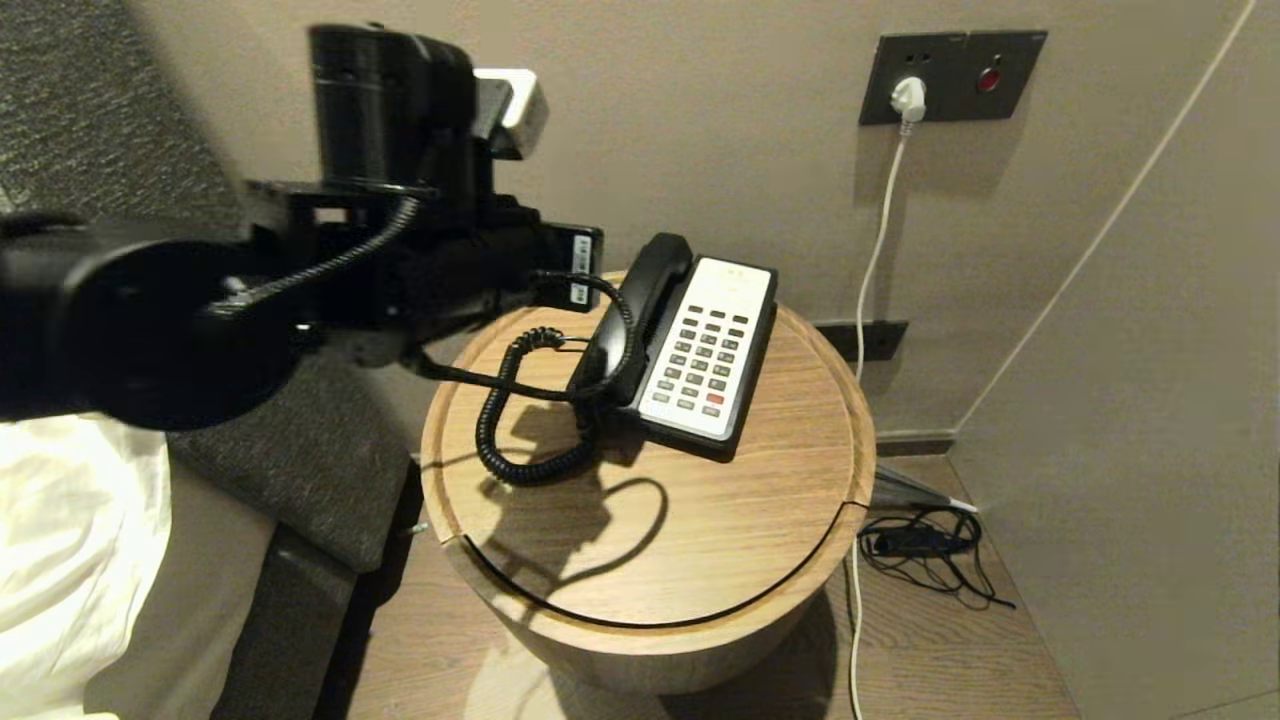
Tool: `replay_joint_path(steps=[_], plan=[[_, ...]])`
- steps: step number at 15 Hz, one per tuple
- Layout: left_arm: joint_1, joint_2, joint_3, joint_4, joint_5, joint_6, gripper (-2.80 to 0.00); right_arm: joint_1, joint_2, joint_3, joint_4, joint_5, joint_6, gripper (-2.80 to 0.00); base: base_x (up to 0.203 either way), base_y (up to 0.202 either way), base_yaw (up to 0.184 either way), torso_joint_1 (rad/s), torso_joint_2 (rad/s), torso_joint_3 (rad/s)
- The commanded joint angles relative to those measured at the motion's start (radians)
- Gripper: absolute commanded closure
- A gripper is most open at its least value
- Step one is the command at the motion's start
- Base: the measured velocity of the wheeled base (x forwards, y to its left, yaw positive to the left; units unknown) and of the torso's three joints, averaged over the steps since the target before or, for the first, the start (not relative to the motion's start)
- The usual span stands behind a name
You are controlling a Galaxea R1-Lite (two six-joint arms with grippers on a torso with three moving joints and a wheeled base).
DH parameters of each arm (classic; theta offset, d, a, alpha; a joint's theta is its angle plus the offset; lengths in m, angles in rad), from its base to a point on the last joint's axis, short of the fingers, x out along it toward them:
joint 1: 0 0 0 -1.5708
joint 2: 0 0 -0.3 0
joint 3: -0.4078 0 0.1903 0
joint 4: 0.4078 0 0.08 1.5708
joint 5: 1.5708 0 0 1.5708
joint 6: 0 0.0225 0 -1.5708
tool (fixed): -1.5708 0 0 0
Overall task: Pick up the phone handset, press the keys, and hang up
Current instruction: End the call using the dial pad
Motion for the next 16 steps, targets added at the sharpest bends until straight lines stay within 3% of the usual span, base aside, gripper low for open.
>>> replay_joint_path(steps=[1, 5, 8, 10, 13, 16], plan=[[-0.005, -0.201, 0.092, 0.004, 0.002, -0.004, 0.00, 0.000, 0.052, -0.005, -0.002, 0.003, -0.004, 0.00, 0.000, 0.000, 0.000, 0.000, 0.00, 0.000], [-0.009, -0.512, 0.331, 0.047, -0.024, -0.042, 0.00, 0.003, 0.286, -0.192, 0.012, 0.002, -0.054, 0.00, 0.000, 0.000, 0.000, 0.000, 0.00, 0.000], [0.052, -0.633, 0.421, 0.119, -0.097, -0.191, 0.00, 0.018, 0.547, -0.426, 0.065, -0.022, -0.144, 0.00, 0.000, 0.000, 0.000, 0.000, 0.00, 0.000], [0.062, -0.660, 0.432, 0.141, -0.118, -0.210, 0.00, 0.056, 0.719, -0.571, 0.096, -0.068, -0.177, 0.00, 0.000, 0.000, 0.000, 0.000, 0.00, 0.000], [0.062, -0.665, 0.494, 0.131, -0.129, -0.215, 0.00, 0.162, 0.961, -0.765, 0.119, -0.129, -0.196, 0.00, 0.000, 0.000, 0.000, 0.000, 0.00, 0.000], [0.070, -0.659, 0.538, 0.131, -0.151, -0.271, 0.00, 0.303, 1.142, -0.822, 0.056, -0.234, -0.198, 0.00, 0.000, 0.000, 0.000, 0.000, 0.00, 0.000]])
